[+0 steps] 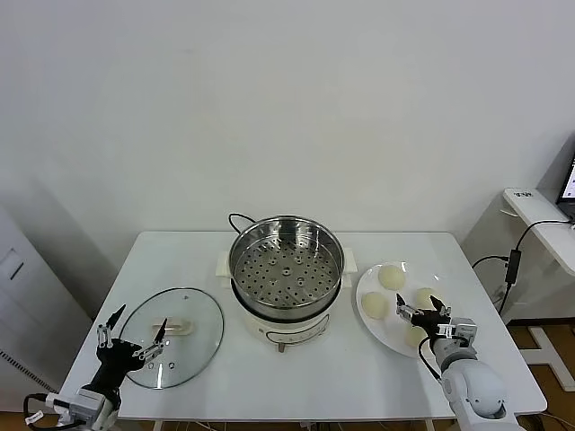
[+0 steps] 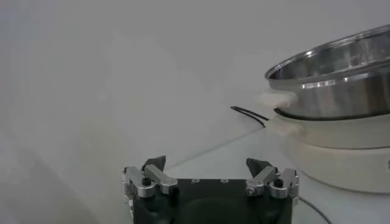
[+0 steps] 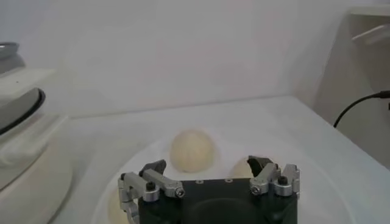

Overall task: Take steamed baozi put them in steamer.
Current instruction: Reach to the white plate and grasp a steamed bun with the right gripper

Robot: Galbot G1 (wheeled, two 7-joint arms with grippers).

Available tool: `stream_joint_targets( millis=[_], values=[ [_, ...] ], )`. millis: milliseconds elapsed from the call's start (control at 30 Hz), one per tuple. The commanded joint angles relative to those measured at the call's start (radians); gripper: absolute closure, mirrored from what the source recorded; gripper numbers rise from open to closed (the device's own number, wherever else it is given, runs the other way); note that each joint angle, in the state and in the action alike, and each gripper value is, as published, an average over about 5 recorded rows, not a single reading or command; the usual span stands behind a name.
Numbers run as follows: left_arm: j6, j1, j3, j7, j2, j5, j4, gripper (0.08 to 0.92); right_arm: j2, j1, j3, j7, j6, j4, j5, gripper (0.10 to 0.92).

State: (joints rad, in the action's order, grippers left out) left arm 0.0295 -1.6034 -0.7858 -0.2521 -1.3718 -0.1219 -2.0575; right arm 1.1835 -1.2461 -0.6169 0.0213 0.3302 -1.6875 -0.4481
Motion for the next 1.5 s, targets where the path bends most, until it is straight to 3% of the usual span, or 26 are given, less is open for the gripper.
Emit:
stream_joint_targets(
  millis=[33, 833, 967, 1200, 1500],
  values=[
    [-0.008, 0.006, 0.015, -0.003, -0.002, -0.003, 0.008, 0.177, -0.012, -0.005, 0.000, 0.006, 0.001, -0.007, -0.005, 0.203],
    [-0.032, 0.006, 0.019, -0.007, -0.011, 0.000, 0.011, 0.177, -0.038, -0.093, -0.032, -0.087, -0.056, -0.071, -0.011, 0.203],
    [-0.035, -0.002, 0.016, -0.007, -0.002, 0.003, 0.010, 0.177, -0.199, -0.076, -0.053, -0.242, -0.091, -0.043, 0.069, 0.203],
    [-0.041, -0.003, 0.010, -0.006, 0.002, 0.011, 0.010, 0.177, -0.617, 0.070, -0.015, -0.655, -0.224, 0.104, 0.209, 0.203],
    [-0.037, 0.008, 0.007, -0.002, -0.002, 0.009, 0.009, 0.177, -0.789, 0.630, 0.408, -1.154, -0.271, 0.319, 0.476, 0.203]
  ],
)
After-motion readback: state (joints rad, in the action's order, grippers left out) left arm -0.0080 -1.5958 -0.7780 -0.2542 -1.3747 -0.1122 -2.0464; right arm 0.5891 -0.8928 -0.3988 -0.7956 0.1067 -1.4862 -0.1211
